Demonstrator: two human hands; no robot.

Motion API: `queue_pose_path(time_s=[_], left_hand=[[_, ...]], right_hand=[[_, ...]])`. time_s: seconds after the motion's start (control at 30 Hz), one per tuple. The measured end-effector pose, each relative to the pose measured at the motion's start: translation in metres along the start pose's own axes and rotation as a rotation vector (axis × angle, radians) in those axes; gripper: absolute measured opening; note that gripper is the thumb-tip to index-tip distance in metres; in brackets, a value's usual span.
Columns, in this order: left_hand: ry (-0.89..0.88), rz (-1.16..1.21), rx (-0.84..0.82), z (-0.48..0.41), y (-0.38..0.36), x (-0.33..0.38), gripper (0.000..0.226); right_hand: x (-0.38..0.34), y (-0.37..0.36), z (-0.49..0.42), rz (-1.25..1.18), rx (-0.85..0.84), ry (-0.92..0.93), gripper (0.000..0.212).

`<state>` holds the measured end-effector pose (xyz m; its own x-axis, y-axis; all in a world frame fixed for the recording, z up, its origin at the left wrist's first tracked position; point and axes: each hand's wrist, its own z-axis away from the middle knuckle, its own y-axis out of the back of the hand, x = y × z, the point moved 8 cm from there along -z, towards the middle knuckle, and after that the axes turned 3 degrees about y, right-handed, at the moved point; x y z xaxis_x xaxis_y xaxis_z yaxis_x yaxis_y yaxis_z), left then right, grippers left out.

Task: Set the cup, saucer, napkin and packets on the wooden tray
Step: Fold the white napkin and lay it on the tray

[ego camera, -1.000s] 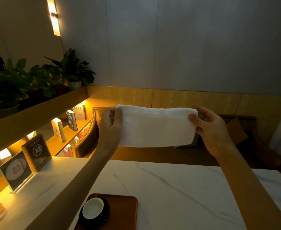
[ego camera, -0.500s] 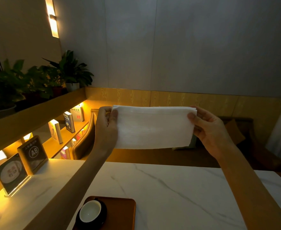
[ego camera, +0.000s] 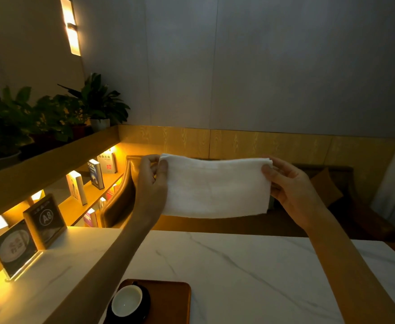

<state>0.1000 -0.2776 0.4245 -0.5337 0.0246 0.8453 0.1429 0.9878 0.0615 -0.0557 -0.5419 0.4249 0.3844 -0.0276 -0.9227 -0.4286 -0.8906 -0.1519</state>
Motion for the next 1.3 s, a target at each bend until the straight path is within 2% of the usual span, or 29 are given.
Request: queue_pose_path(time_s=[0.1,0.23,0.33,0.43,0.53,0.77,0.97,1.1,1.23,1.3], left_hand=[[0.053,-0.014,0.005,0.005,-0.002,0.000,0.012],[0.060,-0.129,0.027,0.019,-0.015,0.006,0.017],[0.075,-0.086,0.004,0.035,-0.033,0.011,0.007],[0.059,-0.042,-0.063,0.052,-0.050,0.018,0.007],[-0.009,-0.029,-0.060,0.062,-0.053,0.029,0.009],[-0.104,-0.067,-0.014,0.066,-0.041,0.041,0.007],[-0.064,-0.064,-0.044,0.068,-0.040,0.040,0.013],[-0.067,-0.104,-0.149,0.071,-0.044,0.041,0.027],[-0.027,0.012,-0.337,0.072,-0.048,0.037,0.033],[0.000,0.039,-0.270,0.069,-0.037,0.030,0.031]], right_hand=[[0.004,-0.001,0.006,0.180,0.066,0.013,0.030],[0.006,-0.018,0.014,0.374,0.247,0.076,0.029],[0.009,-0.052,0.022,0.428,0.245,0.134,0.028],[0.013,-0.086,0.030,0.474,0.197,0.200,0.030],[0.014,-0.102,0.039,0.429,0.169,0.238,0.030],[0.008,-0.108,0.050,0.355,0.217,0.299,0.033],[0.010,-0.108,0.059,0.287,0.250,0.297,0.036],[0.009,-0.111,0.062,0.301,0.207,0.314,0.044],[0.004,-0.107,0.058,0.341,0.199,0.332,0.044],[0.002,-0.103,0.054,0.299,0.168,0.299,0.042]])
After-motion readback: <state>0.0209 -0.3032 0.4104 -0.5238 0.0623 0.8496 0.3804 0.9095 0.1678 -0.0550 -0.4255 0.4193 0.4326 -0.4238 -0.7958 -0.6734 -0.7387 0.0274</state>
